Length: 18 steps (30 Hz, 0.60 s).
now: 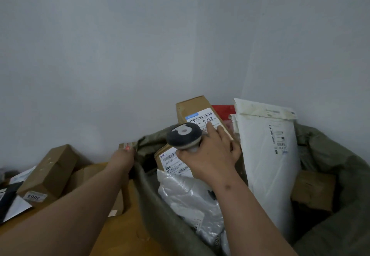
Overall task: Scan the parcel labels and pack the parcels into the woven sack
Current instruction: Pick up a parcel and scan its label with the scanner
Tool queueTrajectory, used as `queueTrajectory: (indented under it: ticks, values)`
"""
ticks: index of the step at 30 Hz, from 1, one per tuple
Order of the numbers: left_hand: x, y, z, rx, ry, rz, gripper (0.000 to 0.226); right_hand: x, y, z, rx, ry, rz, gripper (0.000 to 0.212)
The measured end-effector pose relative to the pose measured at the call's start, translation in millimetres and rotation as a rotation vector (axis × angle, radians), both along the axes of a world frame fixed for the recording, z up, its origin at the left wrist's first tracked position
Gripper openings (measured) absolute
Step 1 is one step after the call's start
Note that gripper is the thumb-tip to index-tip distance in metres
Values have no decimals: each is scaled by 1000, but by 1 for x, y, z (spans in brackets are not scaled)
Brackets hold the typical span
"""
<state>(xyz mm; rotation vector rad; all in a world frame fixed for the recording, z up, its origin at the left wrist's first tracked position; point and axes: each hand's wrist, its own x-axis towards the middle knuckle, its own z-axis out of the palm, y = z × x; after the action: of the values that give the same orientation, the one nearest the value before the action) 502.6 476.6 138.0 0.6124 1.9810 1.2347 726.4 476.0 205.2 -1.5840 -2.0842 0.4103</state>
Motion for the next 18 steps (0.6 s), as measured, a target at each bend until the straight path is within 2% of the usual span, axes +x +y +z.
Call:
queueTrajectory:
  ticks: [3, 5, 8, 10, 12, 13, 15, 16, 17, 18]
  values:
    - [3, 7, 46, 147, 98, -21, 31, -3, -2, 14, -38, 60, 26, 66]
    - [14, 12, 82, 271, 111, -62, 27, -2, -2, 23, -62, 81, 28, 69]
    - [28, 16, 126, 470, 27, -125, 23, 14, 5, 32, -46, 203, -82, 70]
    - [26, 17, 132, 539, -128, -136, 24, 28, 12, 35, -77, 367, -147, 66]
    - [15, 14, 111, 491, -371, -88, 27, 35, 15, 33, -132, 526, -152, 45]
    - [10, 12, 93, 435, -427, -53, 25, 36, 16, 30, -156, 559, -151, 41]
    - [4, 6, 50, 284, -357, -15, 13, 36, 15, 18, -189, 543, -148, 44]
    - [3, 2, 30, 204, -272, -1, 10, 34, 15, 13, -192, 542, -143, 55]
    - [4, -2, 13, 141, -196, 20, 10, 33, 15, 8, -186, 549, -138, 61]
    - [3, -7, -1, 95, -160, 33, 11, 33, 16, 5, -174, 558, -136, 59]
